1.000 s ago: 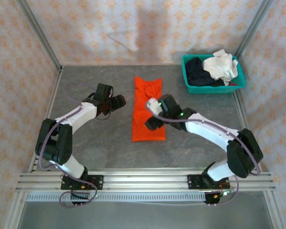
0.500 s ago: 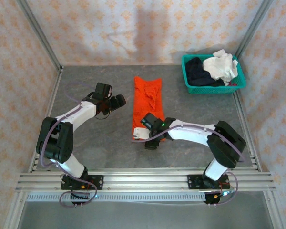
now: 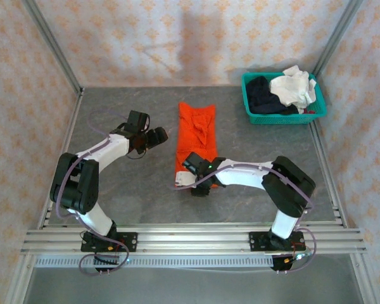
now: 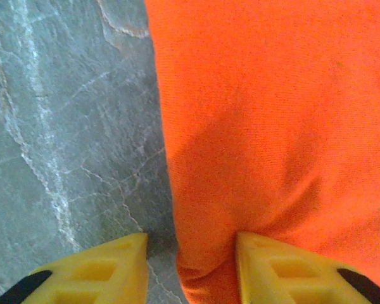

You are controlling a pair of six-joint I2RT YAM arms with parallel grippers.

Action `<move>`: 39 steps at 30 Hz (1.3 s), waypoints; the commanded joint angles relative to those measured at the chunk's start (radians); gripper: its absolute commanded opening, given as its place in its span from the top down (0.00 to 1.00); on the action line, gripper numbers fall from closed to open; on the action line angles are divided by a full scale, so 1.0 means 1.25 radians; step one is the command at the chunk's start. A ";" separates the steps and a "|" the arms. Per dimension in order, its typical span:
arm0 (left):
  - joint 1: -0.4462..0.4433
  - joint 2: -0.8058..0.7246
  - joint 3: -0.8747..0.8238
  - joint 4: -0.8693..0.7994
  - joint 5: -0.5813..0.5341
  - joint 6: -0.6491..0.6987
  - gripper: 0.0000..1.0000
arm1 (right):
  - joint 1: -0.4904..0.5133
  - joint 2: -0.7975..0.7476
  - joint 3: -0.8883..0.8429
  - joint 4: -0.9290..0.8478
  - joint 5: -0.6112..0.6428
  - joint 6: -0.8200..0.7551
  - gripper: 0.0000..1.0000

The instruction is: Fold and stack the t-shirts

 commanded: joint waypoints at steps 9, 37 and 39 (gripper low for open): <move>0.009 0.015 -0.003 -0.012 -0.002 0.025 0.15 | 0.001 0.019 -0.002 0.032 0.104 0.034 1.00; -0.100 0.271 0.165 0.152 0.169 -0.091 0.77 | 0.046 -0.277 -0.022 -0.233 -0.064 0.148 1.00; -0.100 0.269 0.152 0.155 0.168 -0.095 0.79 | 0.045 -0.274 -0.021 -0.232 -0.056 0.145 1.00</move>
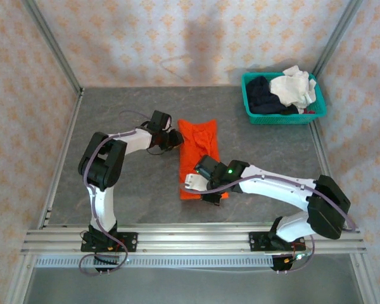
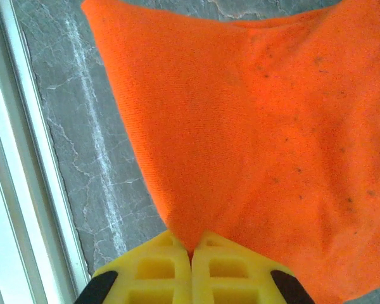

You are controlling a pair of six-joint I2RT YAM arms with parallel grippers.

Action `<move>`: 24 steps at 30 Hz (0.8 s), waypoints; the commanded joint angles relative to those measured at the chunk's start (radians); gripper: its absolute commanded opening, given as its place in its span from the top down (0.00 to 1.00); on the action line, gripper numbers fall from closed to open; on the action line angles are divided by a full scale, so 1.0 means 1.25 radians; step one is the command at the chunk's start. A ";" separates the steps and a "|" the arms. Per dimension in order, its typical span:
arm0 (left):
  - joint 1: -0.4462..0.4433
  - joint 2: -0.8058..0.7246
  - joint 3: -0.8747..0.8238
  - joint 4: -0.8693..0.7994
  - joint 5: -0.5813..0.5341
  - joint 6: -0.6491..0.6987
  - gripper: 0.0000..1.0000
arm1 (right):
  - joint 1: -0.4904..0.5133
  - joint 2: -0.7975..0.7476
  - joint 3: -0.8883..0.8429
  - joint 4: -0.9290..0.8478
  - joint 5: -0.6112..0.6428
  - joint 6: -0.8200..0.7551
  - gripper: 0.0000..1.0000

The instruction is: Fold and stack the t-shirts

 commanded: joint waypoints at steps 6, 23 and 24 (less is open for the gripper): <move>-0.008 0.005 -0.016 0.022 0.017 0.002 1.00 | -0.006 -0.003 0.035 -0.011 0.030 -0.008 1.00; 0.043 0.084 -0.011 0.011 0.082 0.060 1.00 | -0.173 0.100 0.206 0.076 0.114 -0.178 1.00; 0.046 0.088 -0.012 0.016 0.084 0.059 1.00 | -0.185 0.113 0.222 0.079 0.115 -0.188 1.00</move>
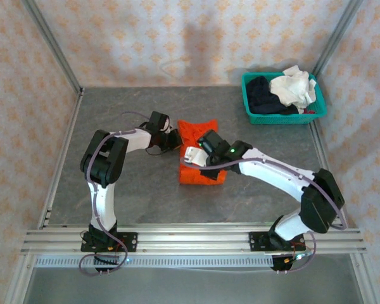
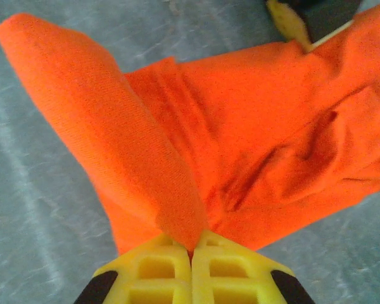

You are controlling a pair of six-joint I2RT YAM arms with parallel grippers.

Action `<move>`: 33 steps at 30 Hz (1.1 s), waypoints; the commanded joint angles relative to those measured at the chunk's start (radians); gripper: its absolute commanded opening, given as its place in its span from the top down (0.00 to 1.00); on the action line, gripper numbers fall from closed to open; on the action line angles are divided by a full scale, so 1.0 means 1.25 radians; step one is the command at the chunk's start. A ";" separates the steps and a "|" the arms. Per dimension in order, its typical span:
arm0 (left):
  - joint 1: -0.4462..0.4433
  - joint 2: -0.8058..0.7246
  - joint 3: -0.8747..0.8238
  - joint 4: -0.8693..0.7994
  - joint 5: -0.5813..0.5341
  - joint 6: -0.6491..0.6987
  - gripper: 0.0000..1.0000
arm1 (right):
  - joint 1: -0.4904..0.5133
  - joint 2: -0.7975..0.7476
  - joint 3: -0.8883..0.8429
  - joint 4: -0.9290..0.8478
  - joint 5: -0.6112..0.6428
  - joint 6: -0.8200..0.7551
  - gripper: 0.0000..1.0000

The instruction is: Fold and stack the t-shirts

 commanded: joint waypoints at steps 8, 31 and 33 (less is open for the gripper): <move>0.022 0.076 -0.001 -0.038 0.003 0.027 1.00 | -0.091 0.101 0.155 0.016 0.018 -0.121 1.00; 0.035 0.112 0.032 -0.077 0.019 0.038 1.00 | -0.146 0.304 0.320 0.180 0.128 -0.202 1.00; 0.036 0.117 0.032 -0.079 0.018 0.037 1.00 | -0.147 0.323 0.326 0.214 0.155 -0.200 1.00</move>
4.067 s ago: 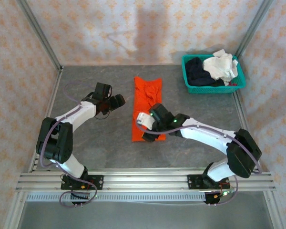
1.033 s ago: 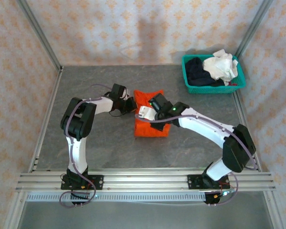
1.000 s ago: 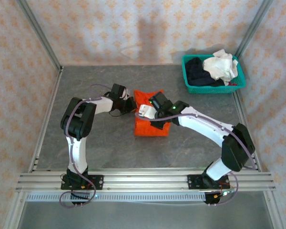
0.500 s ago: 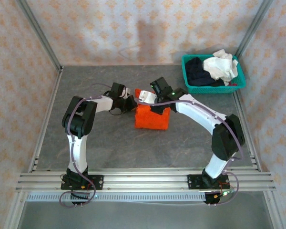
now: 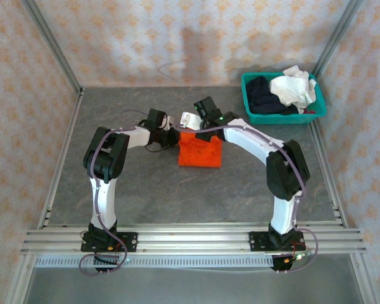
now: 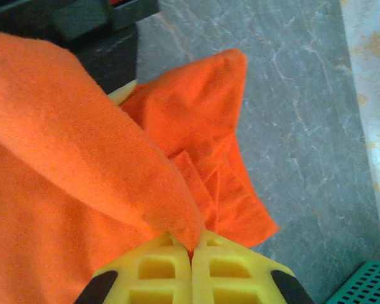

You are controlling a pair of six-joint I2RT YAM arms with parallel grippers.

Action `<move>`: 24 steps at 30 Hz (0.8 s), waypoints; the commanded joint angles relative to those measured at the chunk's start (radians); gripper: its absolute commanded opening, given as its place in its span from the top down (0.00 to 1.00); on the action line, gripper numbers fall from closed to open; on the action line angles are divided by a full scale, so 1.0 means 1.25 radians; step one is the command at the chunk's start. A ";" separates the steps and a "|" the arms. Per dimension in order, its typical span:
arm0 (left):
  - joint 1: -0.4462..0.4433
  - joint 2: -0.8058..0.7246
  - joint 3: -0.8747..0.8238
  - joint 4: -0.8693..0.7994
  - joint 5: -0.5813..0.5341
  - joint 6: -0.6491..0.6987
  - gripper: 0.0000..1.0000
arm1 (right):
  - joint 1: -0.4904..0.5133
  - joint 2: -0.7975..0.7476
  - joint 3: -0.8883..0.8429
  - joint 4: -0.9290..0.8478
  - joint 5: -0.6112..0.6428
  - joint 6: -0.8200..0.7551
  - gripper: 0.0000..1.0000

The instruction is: Fold and stack the t-shirts

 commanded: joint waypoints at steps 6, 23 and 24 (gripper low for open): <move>0.015 0.067 -0.019 -0.098 -0.056 0.013 1.00 | -0.016 0.060 0.071 0.090 0.088 -0.010 1.00; 0.020 0.090 -0.004 -0.101 -0.047 0.012 1.00 | -0.018 0.162 0.121 0.223 0.085 0.001 1.00; 0.020 0.090 -0.002 -0.100 -0.047 0.012 1.00 | -0.017 0.171 0.128 0.224 0.084 0.001 1.00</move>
